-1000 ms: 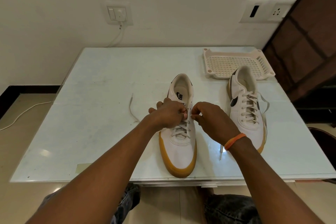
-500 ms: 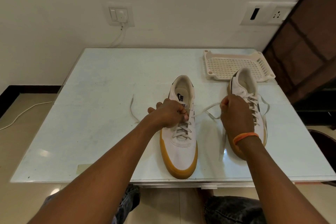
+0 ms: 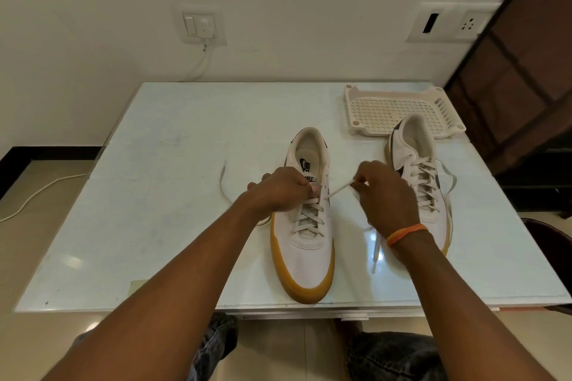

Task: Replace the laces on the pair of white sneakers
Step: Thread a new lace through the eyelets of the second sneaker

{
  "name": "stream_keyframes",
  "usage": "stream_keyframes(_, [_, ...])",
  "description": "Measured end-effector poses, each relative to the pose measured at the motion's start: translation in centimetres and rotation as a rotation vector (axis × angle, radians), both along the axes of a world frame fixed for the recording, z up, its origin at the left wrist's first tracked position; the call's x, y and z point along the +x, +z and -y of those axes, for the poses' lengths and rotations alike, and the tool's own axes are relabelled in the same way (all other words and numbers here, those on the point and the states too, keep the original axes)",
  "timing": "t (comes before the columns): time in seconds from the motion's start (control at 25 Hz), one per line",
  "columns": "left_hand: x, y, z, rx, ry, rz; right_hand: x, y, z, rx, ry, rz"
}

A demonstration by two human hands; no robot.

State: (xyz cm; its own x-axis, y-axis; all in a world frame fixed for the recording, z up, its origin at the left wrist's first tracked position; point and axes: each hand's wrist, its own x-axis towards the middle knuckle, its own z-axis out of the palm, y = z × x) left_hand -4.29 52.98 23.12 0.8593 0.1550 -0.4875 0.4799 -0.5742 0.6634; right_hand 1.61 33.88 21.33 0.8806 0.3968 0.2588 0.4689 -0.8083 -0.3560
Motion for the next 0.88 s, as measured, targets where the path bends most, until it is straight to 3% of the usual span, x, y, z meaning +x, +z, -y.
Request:
stream_keyframes(0.12, [0.1, -0.2, -0.3, -0.050, 0.011, 0.002, 1.6, 0.3, 2.1, 0.108, -0.209, -0.054])
stream_keyframes(0.36, [-0.1, 0.8, -0.1, -0.062, 0.071, 0.016, -1.5, 0.1, -1.0, -0.141, 0.327, -0.073])
stream_keyframes(0.56, [0.1, 1.8, -0.4, -0.148, 0.056, -0.009, -0.1, -0.3, -0.4, -0.046, 0.140, 0.054])
stream_keyframes(0.68, [0.0, 1.9, -0.5, -0.162, 0.031, -0.020, 1.2, 0.0, 1.6, 0.085, -0.007, -0.005])
stream_keyframes(0.88, [0.0, 2.1, -0.3, -0.150, 0.007, -0.026, -1.0, 0.0, -0.4, -0.111, 0.308, -0.097])
